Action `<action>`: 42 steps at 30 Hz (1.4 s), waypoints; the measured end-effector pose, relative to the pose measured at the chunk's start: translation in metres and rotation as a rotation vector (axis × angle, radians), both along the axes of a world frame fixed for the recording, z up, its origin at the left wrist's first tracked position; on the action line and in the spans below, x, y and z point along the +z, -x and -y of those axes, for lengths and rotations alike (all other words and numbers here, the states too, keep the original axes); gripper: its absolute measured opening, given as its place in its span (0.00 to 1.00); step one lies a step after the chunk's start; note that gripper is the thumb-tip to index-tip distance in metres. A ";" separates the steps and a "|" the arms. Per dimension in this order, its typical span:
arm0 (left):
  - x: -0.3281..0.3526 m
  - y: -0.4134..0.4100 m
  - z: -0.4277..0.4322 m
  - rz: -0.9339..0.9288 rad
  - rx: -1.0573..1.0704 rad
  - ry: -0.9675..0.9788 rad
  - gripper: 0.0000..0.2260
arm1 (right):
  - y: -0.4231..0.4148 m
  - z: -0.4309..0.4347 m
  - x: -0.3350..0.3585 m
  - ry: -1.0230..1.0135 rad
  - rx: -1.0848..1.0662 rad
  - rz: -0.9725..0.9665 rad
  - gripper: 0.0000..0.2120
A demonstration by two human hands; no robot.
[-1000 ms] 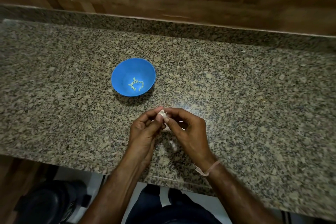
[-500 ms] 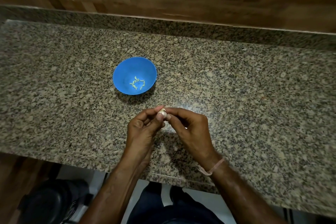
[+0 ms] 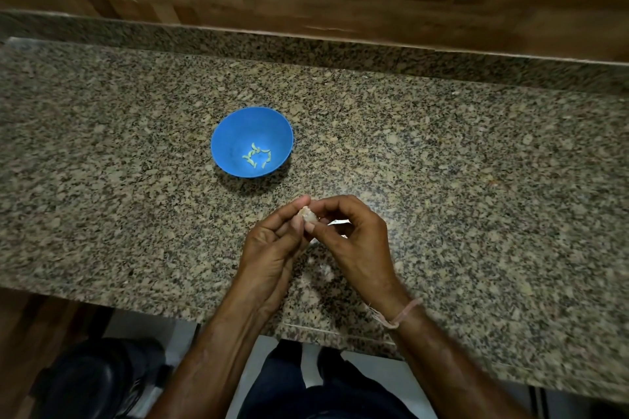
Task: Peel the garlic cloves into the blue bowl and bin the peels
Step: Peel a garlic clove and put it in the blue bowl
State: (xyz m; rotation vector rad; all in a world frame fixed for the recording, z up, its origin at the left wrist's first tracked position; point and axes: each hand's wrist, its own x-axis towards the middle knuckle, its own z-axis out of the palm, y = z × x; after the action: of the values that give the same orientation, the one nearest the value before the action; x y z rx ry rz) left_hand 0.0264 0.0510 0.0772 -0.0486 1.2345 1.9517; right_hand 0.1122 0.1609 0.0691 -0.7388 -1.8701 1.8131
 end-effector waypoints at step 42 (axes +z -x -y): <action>-0.009 -0.011 0.005 -0.140 0.013 0.061 0.13 | -0.004 0.010 0.010 0.057 -0.027 0.077 0.08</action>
State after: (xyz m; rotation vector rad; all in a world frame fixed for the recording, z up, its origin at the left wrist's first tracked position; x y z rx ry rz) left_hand 0.0378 0.0463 0.0678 0.0505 1.3882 1.9555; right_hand 0.1163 0.1514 0.0789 -0.8612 -1.8534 1.8521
